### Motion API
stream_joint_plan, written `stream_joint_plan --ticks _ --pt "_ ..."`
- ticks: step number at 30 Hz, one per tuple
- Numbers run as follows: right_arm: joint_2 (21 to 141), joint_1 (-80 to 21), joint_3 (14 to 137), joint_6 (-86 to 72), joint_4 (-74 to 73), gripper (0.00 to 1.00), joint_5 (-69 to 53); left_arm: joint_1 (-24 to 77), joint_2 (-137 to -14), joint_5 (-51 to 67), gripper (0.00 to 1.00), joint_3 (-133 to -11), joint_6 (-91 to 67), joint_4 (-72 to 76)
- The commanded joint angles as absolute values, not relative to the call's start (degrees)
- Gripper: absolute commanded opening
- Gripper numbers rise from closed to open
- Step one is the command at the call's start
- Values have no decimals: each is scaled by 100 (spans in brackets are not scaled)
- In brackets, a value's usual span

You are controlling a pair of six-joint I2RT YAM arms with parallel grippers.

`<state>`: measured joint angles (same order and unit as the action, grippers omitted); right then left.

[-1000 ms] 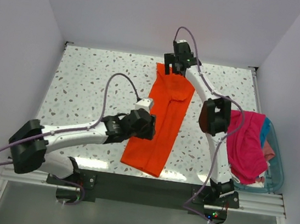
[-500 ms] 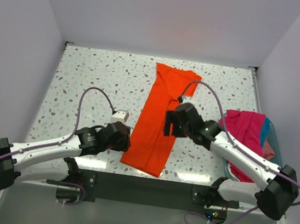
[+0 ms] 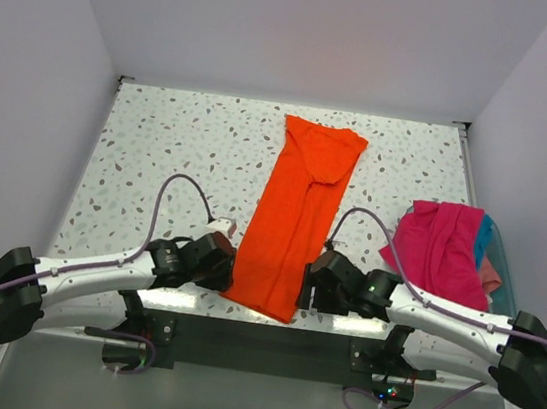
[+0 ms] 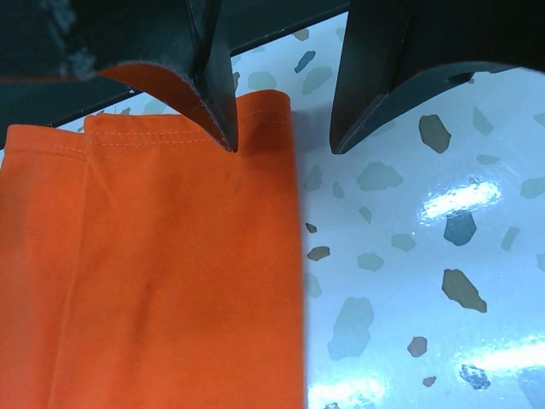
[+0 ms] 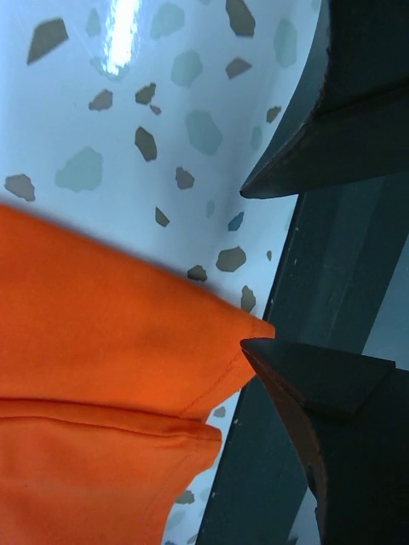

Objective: Fold and stack the t-shirts
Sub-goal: Fold the tshirt

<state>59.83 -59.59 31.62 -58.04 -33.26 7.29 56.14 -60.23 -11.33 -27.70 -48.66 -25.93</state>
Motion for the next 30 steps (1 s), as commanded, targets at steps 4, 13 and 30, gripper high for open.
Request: stream_joint_plan --ticks 4,13,30 --pt "6204 -6363 2866 -6845 -2462 69 765 5616 -6169 -809 52 -2628 -4685 -1987" --pt "6451 -6767 2584 -7593 -1881 66 712 5616 -6223 -712 42 -2400 -4746 -1863" --pt "6355 -6987 2004 -8209 -1608 9 861 5748 -6188 -396 11 -2312 -4746 -1775"
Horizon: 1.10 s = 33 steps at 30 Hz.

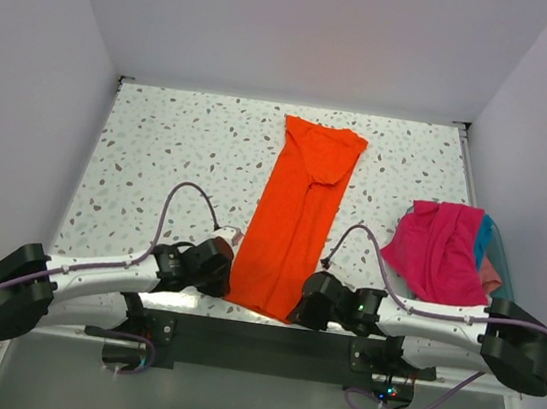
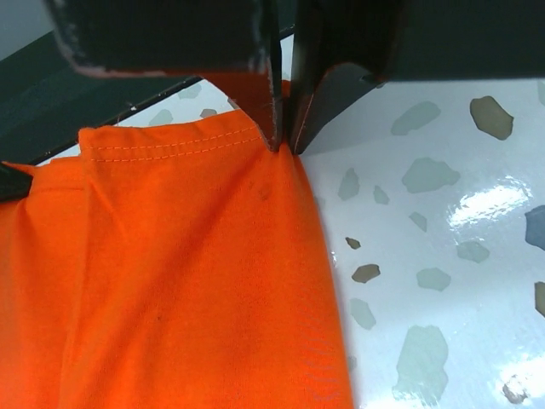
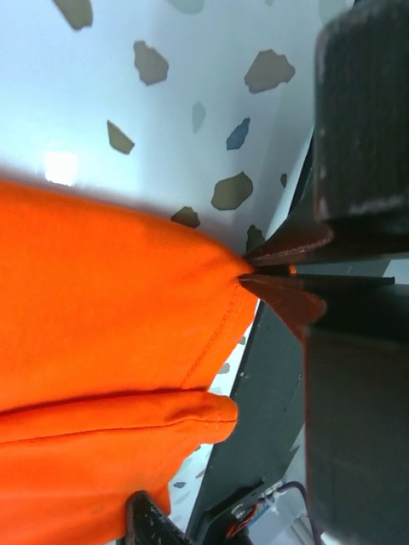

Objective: Fold and stack the t-shirts
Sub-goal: Fold the tshirt

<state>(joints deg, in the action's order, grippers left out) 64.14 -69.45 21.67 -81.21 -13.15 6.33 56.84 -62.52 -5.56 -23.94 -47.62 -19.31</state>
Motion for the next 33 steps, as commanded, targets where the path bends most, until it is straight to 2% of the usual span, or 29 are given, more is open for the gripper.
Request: stream_joint_plan --ticks 1,3,6,11,14,21,23,26,33 --pt "6224 -6996 1987 -8192 -1800 5 914 5757 -6161 -361 9 -2320 -4781 -1810" --pt "5987 -6987 1978 -8104 -2047 0 984 5801 -6065 -334 4 -2338 -4790 -1828" --pt "5337 -6996 1942 -8007 -2670 0 1072 5880 -5933 -273 0 -2390 -4851 -1907" --pt "4562 -6996 1977 -7717 -3305 0 1072 5994 -5722 -307 0 -2505 -4983 -1960" --pt "4692 -6987 2372 -7305 -3524 0 1195 5994 -5791 -544 0 -2812 -4966 -1934" --pt "5492 -6795 4022 -6067 -4306 0 2547 5854 -6546 -1125 0 -4093 -4799 -1688" --pt "5773 -6306 4288 -5732 -4307 0 2663 5618 -6793 -1239 0 -4341 -4799 -1574" --pt "6055 -5270 4526 -4941 -3842 0 2190 5195 -7389 -1186 0 -4701 -4790 -1222" --pt "7039 -3912 5035 -4000 -2884 0 1732 4606 -8524 -1669 0 -5922 -4685 -985"
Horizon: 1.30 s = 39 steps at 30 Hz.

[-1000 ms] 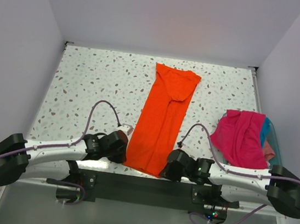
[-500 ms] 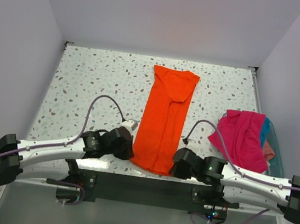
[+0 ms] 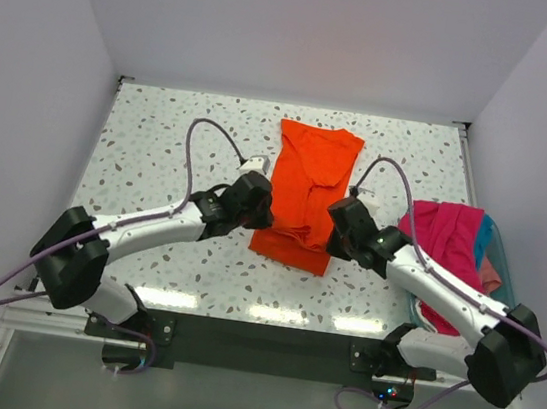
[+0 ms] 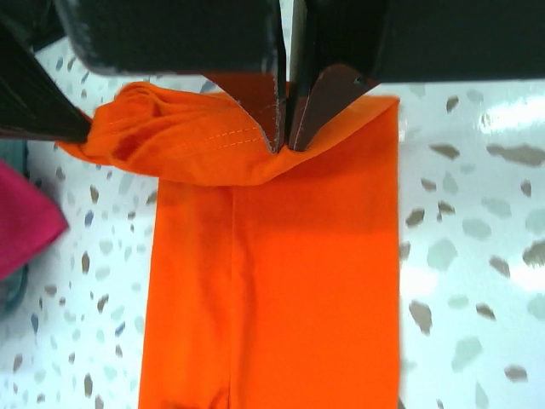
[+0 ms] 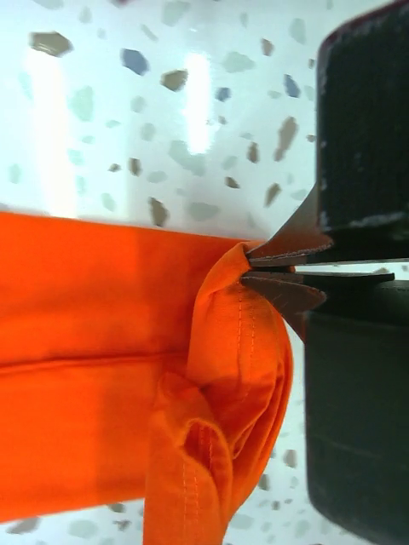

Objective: Fold and stack the t-shirts
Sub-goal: Fold the tshirt

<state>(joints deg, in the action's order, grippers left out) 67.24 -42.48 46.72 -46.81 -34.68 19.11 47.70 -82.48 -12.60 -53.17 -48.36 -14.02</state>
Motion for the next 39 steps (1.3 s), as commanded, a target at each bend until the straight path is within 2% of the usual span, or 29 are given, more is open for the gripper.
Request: stream_joint_plan --ticks 1,9,24,27,28,32,35,38,39 --pt "7153 -3807 5080 -3938 -2683 0 1714 4492 -8638 -1696 0 -6011 -4650 -906" --pt "8462 -2919 5589 -3683 -1882 0 1091 4034 -9939 -1425 0 -6986 -4421 -668" --pt "10080 -1873 6837 -3428 -1626 0 229 3270 -11566 -853 2 -8331 -3885 -457" --pt "10371 -1714 7092 -3410 -1705 22 115 3138 -11689 -643 34 -8429 -3815 -300" --pt "10406 -1636 7171 -3410 -1731 38 97 3112 -11637 -624 47 -8437 -3806 -299" --pt "10188 -1564 7259 -3261 -1845 70 351 3006 -11137 -606 65 -8078 -3709 -123" --pt "9828 -1608 7190 -3208 -1951 70 457 3014 -10636 -598 66 -7691 -3735 -88" --pt "9581 -1985 7023 -3155 -1960 65 799 3172 -10275 -580 55 -7261 -3876 130" --pt "9528 -2221 7014 -3138 -1951 53 939 3338 -10222 -632 51 -7181 -3885 141"
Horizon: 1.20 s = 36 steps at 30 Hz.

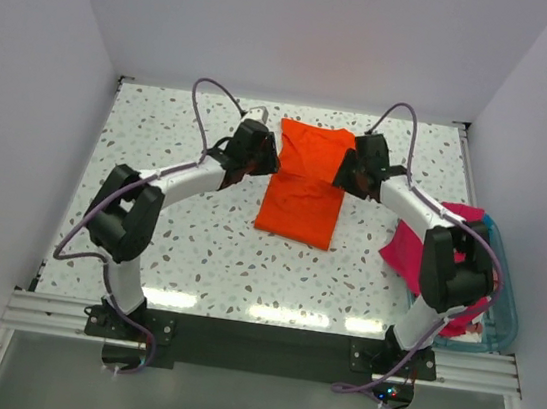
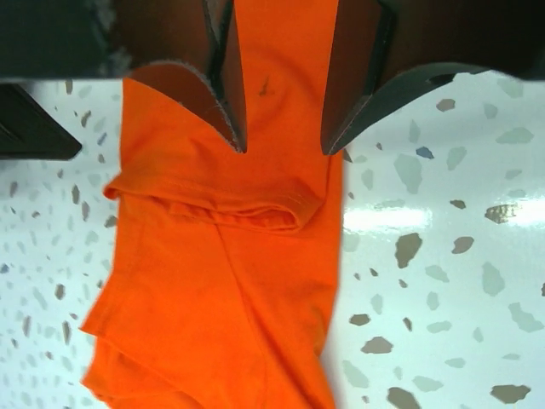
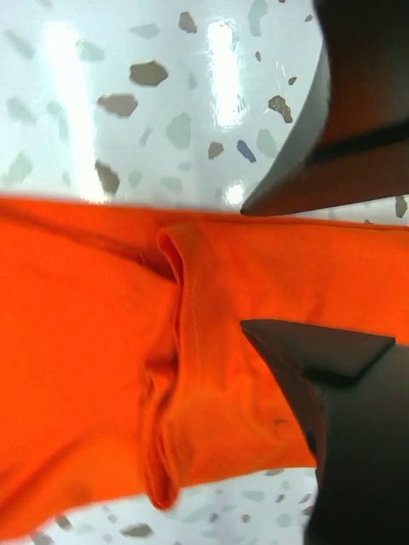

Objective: Fold and stack the t-shirts
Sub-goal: Fold the tshirt

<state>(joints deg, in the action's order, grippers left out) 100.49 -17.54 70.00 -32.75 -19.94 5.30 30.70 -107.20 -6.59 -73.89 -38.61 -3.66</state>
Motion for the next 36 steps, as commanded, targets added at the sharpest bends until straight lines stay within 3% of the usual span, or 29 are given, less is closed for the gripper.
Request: stream_joint_plan --ticks 1,3,5,7,10,18,23,26,36 --pt "9553 -2328 7014 -3129 -1934 46 949 3436 -10143 -694 43 -7050 -3876 132" --pt "9772 -2556 7057 -3129 -1872 27 923 3691 -10081 -712 36 -6900 -3937 254" --pt "10018 -2645 7294 -3129 -1907 19 827 3814 -10090 -703 24 -6707 -3999 412" --pt "10369 -2707 7513 -3112 -1829 14 713 3964 -10186 -624 16 -6558 -4034 553" --pt "10905 -2707 7978 -3015 -1898 11 580 4087 -10344 -528 11 -6391 -4096 764" --pt "11961 -2698 8885 -2786 -2338 15 1062 4412 -10950 -729 8 -6188 -4122 818" --pt "12260 -2786 9017 -2628 -2469 29 1081 4640 -11004 -1264 7 -6056 -4323 423" --pt "12489 -2909 9202 -2514 -2636 35 1011 4807 -10864 -1537 7 -5810 -4621 290" --pt "12507 -3848 9027 -2584 -2540 36 897 5062 -9548 -1907 6 -4292 -5510 316"
